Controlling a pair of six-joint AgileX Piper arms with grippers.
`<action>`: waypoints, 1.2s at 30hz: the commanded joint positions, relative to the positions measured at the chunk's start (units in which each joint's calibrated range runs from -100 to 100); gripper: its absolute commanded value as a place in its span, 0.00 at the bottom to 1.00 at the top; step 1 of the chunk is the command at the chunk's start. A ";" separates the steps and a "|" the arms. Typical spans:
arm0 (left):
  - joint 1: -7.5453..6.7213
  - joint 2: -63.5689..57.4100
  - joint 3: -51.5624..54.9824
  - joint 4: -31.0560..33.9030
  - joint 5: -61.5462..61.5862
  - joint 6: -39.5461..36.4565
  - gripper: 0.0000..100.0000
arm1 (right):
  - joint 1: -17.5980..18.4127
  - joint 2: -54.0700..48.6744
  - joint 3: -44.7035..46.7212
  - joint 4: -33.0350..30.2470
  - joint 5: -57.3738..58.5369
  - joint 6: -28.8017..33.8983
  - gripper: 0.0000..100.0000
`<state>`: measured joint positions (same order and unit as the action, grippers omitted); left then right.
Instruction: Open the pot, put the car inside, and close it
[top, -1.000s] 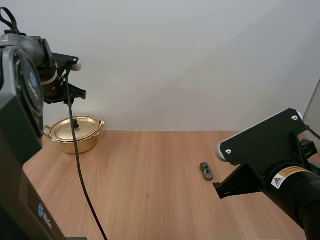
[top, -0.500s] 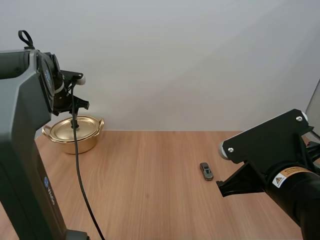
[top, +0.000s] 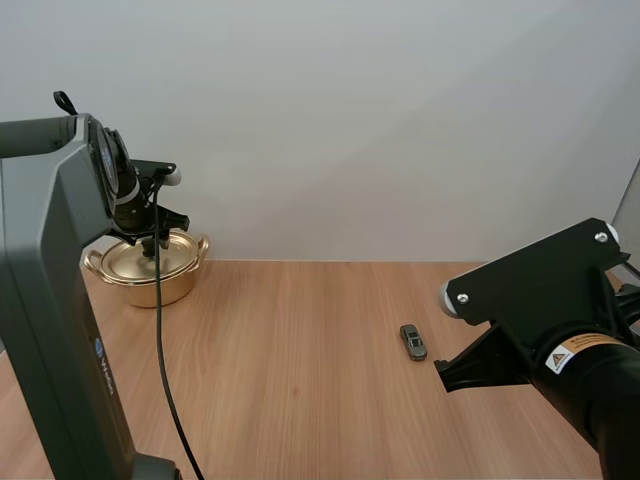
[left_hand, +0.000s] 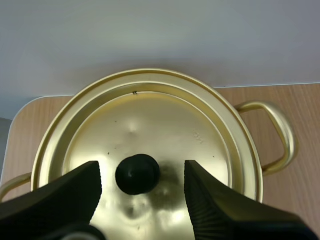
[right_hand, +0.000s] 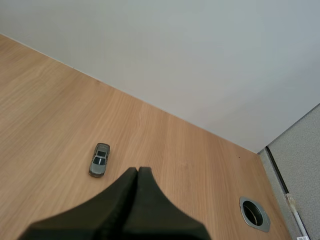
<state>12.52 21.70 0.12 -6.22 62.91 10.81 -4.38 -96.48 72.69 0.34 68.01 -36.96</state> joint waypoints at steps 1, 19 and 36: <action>0.01 0.06 -0.08 0.25 -0.94 0.29 0.78 | -0.01 0.06 0.06 0.03 -0.01 -0.01 0.00; 0.01 -1.07 -0.08 -2.65 -7.08 -1.15 0.00 | -0.01 0.06 0.72 -0.34 -1.15 0.06 0.00; 3.83 -48.14 -0.08 -17.42 -3.01 1.63 0.00 | -0.87 28.59 -3.89 14.51 -18.69 -0.04 0.00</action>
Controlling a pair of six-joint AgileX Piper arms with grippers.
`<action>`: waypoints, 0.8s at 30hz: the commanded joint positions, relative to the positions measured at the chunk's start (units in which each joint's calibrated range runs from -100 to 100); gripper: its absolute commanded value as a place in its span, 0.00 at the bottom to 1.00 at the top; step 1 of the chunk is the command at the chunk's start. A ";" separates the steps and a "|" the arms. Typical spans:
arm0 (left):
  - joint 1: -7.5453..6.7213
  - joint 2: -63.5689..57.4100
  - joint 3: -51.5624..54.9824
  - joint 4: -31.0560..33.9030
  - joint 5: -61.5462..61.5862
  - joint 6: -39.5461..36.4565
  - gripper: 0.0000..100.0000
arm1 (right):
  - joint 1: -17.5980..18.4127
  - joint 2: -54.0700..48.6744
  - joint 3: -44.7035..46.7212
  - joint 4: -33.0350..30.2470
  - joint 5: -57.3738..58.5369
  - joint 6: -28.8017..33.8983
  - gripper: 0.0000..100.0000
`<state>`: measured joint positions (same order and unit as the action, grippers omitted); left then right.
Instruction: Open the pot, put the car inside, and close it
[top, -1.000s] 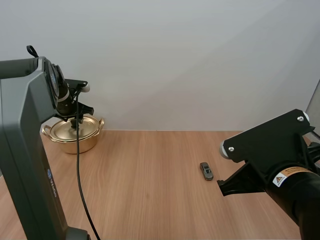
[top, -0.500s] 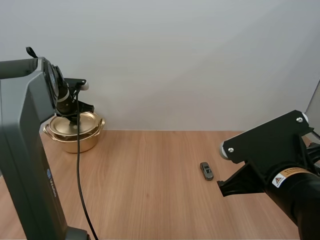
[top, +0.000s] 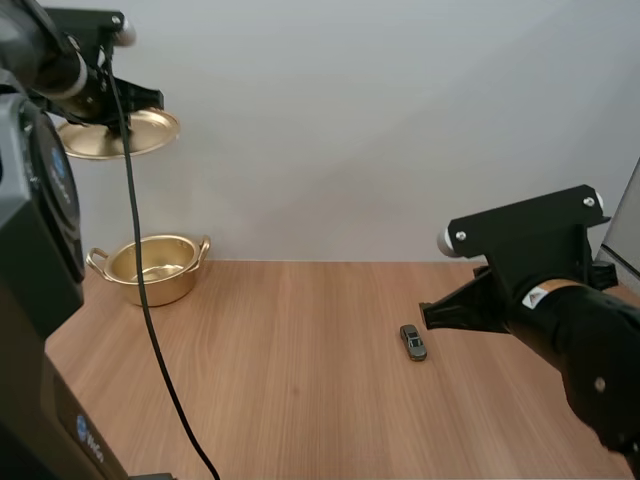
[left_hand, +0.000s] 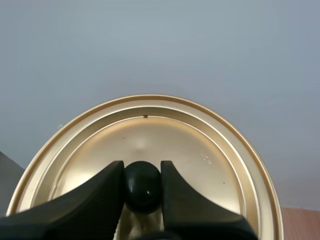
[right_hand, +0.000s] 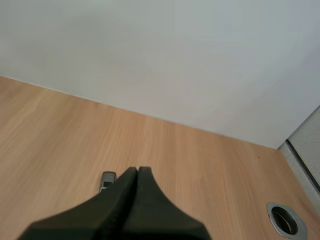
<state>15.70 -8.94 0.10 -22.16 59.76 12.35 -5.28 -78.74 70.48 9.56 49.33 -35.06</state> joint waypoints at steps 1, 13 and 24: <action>1.14 -19.99 -0.05 -2.10 0.80 0.58 0.00 | 0.02 14.16 -2.83 5.66 0.14 -1.95 0.00; 2.14 -36.62 -0.05 -5.80 9.23 0.01 0.00 | 0.02 49.94 -12.58 6.05 0.49 -4.41 0.85; 2.14 -37.51 -0.05 -6.80 12.98 0.01 0.00 | 2.01 61.69 -15.93 11.46 2.53 -9.28 0.85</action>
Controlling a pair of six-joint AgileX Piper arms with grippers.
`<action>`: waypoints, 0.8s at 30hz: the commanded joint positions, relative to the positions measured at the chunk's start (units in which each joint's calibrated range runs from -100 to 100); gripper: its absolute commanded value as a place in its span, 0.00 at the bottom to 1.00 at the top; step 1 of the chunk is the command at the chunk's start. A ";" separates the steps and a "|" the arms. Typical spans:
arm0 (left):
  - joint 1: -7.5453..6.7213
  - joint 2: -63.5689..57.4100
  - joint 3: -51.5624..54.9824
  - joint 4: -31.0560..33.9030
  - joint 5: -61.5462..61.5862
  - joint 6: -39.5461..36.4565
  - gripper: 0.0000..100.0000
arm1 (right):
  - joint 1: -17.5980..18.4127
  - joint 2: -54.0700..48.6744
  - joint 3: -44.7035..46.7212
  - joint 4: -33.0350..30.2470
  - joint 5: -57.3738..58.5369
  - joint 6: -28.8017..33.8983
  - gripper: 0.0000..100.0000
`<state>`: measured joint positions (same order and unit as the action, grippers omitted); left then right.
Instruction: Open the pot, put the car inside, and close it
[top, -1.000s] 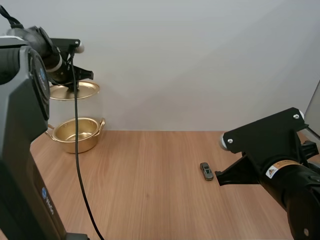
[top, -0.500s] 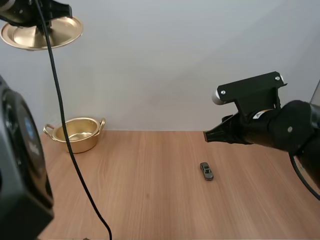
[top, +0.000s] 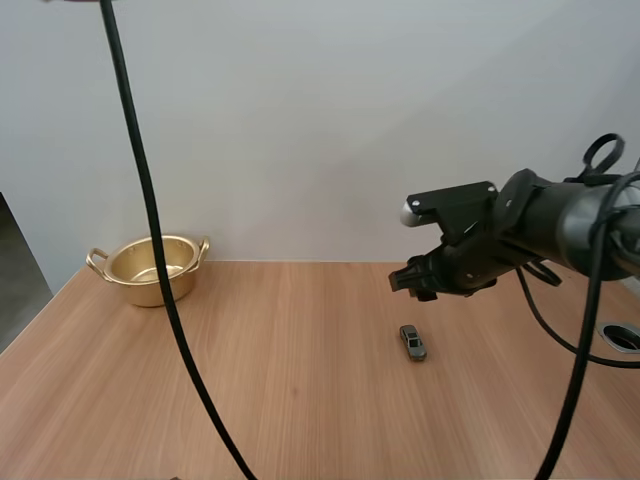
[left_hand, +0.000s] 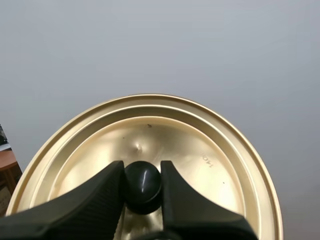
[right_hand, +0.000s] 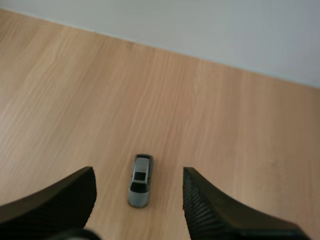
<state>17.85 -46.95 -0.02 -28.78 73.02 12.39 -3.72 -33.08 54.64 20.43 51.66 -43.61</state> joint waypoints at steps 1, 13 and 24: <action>-0.01 0.50 0.07 -0.41 -0.28 -0.03 0.00 | 0.80 16.77 -0.39 0.60 0.20 -0.73 0.85; -0.01 0.50 0.07 -1.27 -0.28 0.06 0.00 | 0.99 23.60 -2.67 0.73 -3.37 -1.40 0.84; -0.01 0.50 0.07 -1.27 -0.83 0.06 0.00 | 0.99 30.04 -4.90 0.39 -7.83 -2.73 0.75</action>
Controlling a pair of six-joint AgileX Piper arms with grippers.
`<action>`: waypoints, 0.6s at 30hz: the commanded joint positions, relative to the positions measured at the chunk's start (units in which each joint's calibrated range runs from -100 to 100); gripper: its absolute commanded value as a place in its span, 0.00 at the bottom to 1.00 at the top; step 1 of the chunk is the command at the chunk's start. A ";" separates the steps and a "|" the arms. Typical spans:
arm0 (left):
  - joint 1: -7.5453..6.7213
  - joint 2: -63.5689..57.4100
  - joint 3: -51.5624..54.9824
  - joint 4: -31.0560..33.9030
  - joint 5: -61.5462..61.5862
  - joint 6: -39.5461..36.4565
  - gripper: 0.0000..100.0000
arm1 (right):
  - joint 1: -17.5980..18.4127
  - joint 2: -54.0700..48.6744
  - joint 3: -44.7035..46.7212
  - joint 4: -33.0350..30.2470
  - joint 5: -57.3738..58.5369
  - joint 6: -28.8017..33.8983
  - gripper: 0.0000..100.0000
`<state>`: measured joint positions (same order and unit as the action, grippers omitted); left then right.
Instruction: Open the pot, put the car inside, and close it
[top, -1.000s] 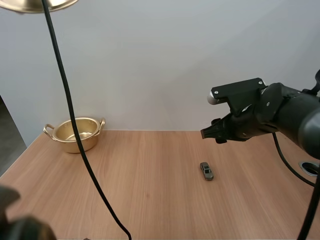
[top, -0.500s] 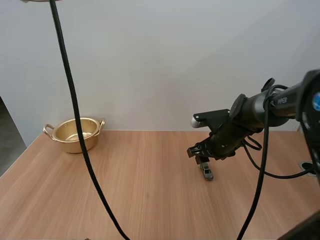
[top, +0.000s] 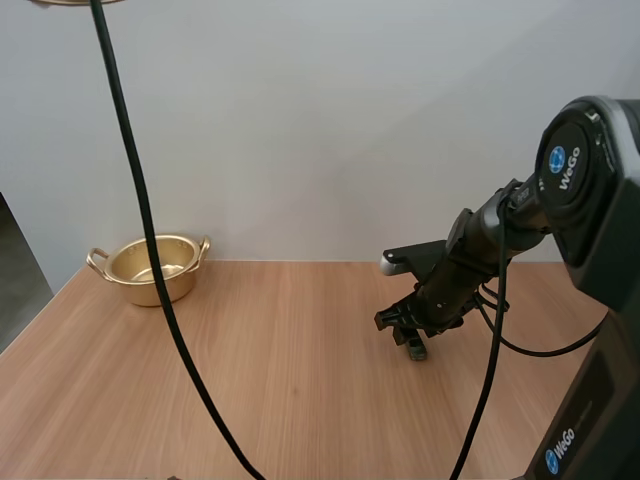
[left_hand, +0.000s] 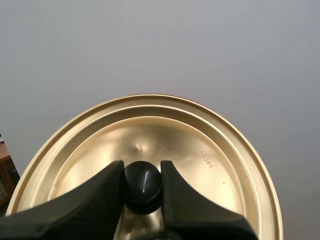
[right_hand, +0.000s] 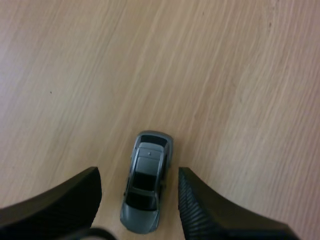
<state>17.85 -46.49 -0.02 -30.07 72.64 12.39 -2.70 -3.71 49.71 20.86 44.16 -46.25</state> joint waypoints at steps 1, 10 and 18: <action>-0.01 0.03 0.07 0.01 -0.68 0.06 0.00 | -0.04 1.36 -0.07 -0.04 -1.21 -0.43 0.73; -0.01 0.03 0.07 -1.52 -1.73 0.78 0.00 | -0.04 2.66 -1.93 0.92 -6.14 -4.47 0.00; -0.01 -1.81 0.07 -0.89 -1.57 -4.02 0.00 | 3.94 -1.77 -19.35 20.58 17.09 -16.81 0.00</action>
<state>17.85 -47.77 -0.02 -31.06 71.25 9.69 -0.08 -5.24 36.91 31.50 49.64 -59.72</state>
